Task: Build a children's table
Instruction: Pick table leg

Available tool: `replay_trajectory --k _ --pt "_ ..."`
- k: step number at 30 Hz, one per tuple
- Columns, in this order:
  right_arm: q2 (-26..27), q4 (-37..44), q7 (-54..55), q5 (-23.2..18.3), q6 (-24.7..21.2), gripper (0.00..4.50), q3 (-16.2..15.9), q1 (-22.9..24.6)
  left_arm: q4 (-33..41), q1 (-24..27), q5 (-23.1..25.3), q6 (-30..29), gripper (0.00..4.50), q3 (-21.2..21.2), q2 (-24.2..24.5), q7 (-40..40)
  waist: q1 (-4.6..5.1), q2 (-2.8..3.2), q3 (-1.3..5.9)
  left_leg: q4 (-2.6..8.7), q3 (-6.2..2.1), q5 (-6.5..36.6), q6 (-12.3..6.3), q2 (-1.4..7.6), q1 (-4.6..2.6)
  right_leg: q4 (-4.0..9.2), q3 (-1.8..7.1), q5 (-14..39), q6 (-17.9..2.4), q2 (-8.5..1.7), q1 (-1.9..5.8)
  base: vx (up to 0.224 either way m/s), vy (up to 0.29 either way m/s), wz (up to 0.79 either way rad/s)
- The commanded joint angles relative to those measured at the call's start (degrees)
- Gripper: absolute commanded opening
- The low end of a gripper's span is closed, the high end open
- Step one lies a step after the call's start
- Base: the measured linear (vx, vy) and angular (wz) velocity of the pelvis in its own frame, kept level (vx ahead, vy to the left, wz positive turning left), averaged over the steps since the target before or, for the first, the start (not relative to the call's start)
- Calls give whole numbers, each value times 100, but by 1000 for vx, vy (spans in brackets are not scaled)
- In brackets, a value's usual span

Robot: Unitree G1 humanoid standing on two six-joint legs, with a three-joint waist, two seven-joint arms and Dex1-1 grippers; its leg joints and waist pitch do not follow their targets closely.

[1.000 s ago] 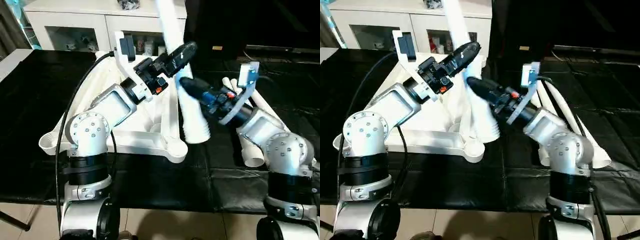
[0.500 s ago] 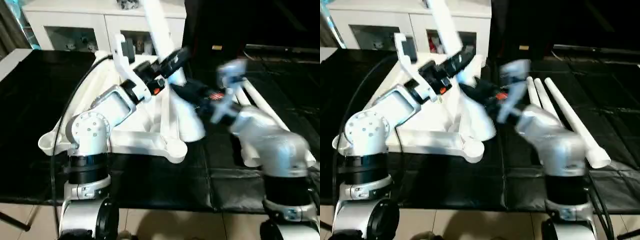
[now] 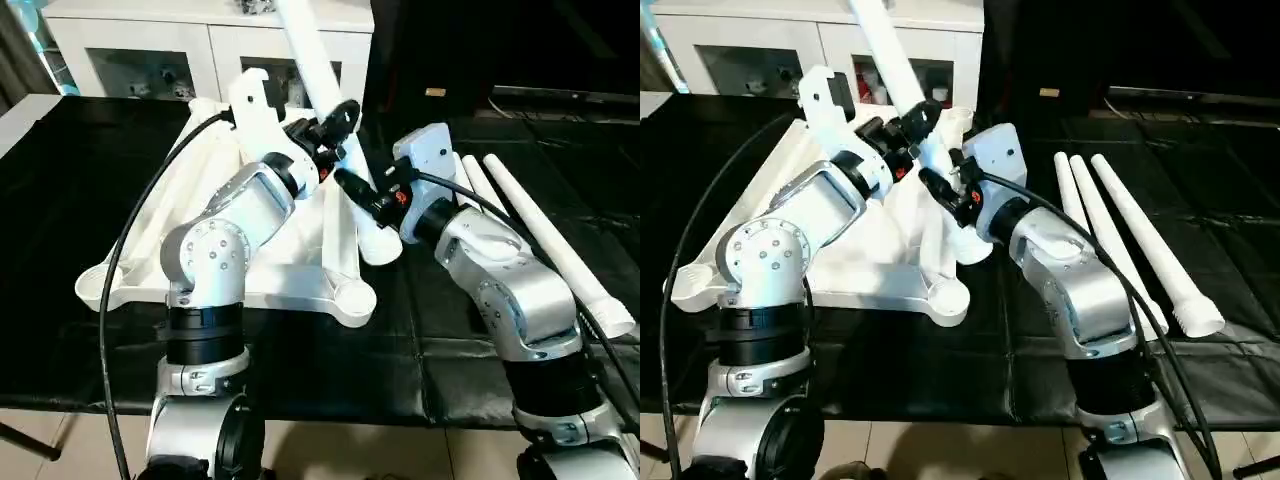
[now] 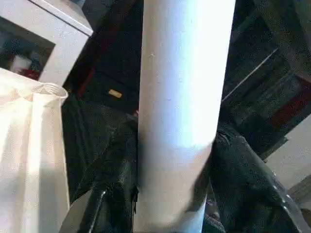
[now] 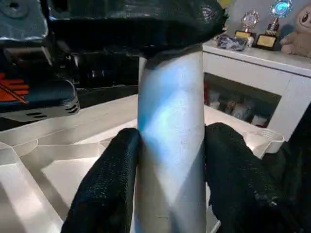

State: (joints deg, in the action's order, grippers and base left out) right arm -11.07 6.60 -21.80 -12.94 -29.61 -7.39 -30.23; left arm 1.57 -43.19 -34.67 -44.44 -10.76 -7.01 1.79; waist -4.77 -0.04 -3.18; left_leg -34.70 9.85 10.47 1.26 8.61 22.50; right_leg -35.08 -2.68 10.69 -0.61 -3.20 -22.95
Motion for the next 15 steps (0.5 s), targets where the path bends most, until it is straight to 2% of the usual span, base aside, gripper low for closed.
replay_trajectory --k 1,8,15 --pt "68 155 8 35 122 177 -115 -12 79 14 171 -25 188 259 -79 97 38 22 400 362 -160 753 -96 399 -116 403 275 588 -1030 -460 326 0 0 0" --pt "196 150 24 44 272 176 -105 1 101 14 329 106 182 341 -65 187 34 24 408 351 -158 691 -102 397 -115 382 276 418 -1066 -462 329 0 0 0" --pt "261 132 60 39 315 176 -17 -40 152 -3 288 140 182 283 -105 161 39 33 409 355 -162 710 -86 399 -119 378 274 413 -1070 -458 328 0 0 0"
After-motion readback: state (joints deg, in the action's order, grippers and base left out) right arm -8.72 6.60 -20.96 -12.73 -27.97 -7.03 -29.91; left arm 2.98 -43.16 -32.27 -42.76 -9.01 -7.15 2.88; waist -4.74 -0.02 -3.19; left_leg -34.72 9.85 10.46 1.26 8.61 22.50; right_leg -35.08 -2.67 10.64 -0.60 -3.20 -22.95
